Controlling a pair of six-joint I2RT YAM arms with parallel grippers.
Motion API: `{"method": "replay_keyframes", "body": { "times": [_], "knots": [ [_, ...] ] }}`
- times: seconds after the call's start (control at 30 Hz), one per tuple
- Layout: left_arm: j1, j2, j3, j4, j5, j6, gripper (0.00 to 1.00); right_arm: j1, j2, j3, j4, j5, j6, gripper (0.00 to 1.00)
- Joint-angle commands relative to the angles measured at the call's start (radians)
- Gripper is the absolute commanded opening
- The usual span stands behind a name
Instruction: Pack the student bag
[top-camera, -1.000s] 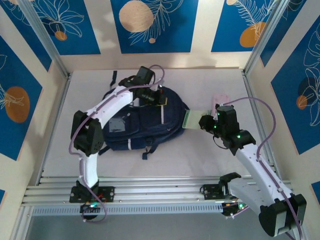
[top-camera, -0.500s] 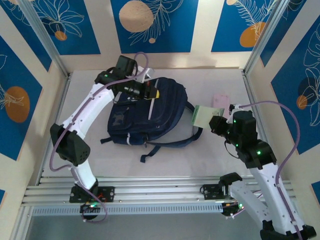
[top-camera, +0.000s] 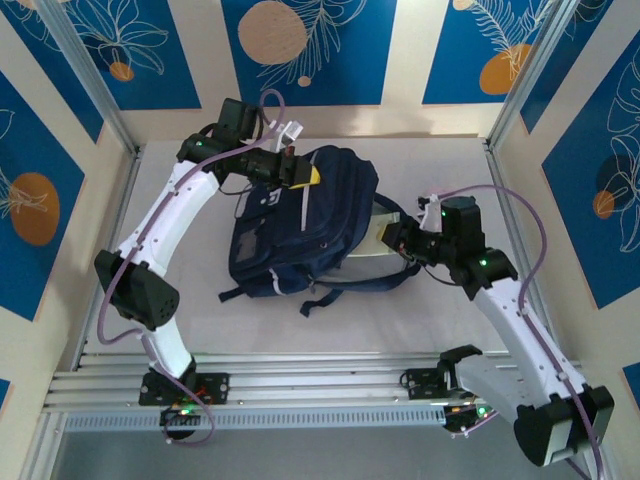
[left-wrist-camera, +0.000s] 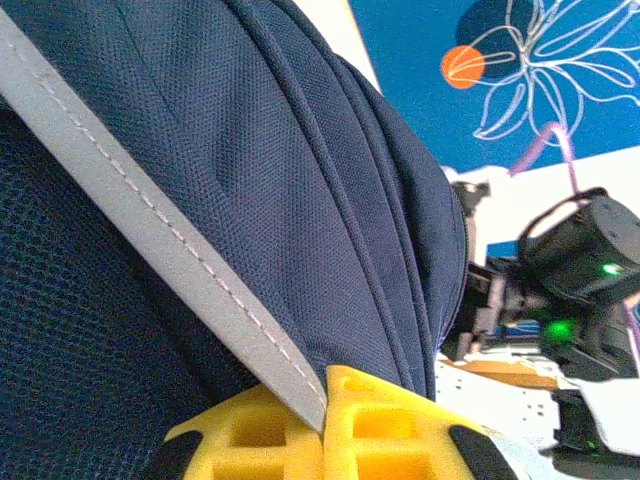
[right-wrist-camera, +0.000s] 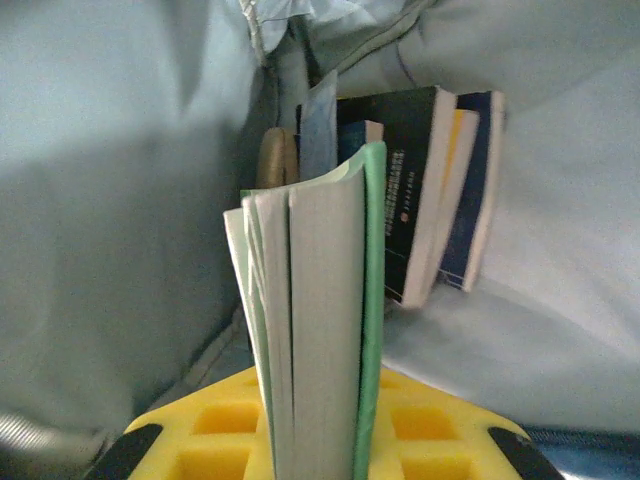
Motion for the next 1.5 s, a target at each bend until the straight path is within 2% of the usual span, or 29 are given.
{"method": "replay_keyframes", "body": {
  "times": [0.0,0.17,0.5,0.67,0.77,0.87,0.9,0.93,1.07,1.27,1.47],
  "knots": [
    [0.022,-0.109,0.029,0.204,0.197,-0.014,0.0,0.031,0.036,-0.016,0.169,-0.047,0.075,0.0],
    [0.021,-0.11,0.008,0.251,0.23,-0.043,0.0,0.095,0.186,0.014,0.27,-0.014,0.101,0.0],
    [0.027,-0.115,0.0,0.265,0.229,-0.048,0.0,0.282,0.542,0.2,0.354,0.221,0.161,0.01],
    [0.032,-0.112,-0.013,0.297,0.228,-0.075,0.0,0.354,0.742,0.323,0.404,0.261,0.209,0.19],
    [0.037,-0.105,-0.019,0.309,0.219,-0.092,0.0,0.35,0.826,0.387,0.433,0.174,0.213,0.45],
    [0.046,-0.102,-0.025,0.314,0.213,-0.1,0.0,0.339,0.796,0.358,0.494,0.137,0.196,0.73],
    [0.05,-0.104,-0.025,0.314,0.21,-0.1,0.0,0.339,0.768,0.346,0.492,0.142,0.17,0.87],
    [0.058,-0.107,-0.028,0.313,0.203,-0.101,0.0,0.338,0.74,0.34,0.481,0.144,0.136,0.91],
    [0.095,-0.116,-0.054,0.306,0.168,-0.107,0.0,0.328,0.623,0.3,0.433,0.137,0.027,0.92],
    [0.163,-0.152,-0.151,0.271,0.029,-0.093,0.0,0.307,0.464,0.258,0.268,0.174,-0.144,0.89],
    [0.196,-0.182,-0.237,0.204,-0.154,-0.022,0.0,0.17,0.378,0.289,0.021,0.246,-0.143,0.89]
  ]
}}
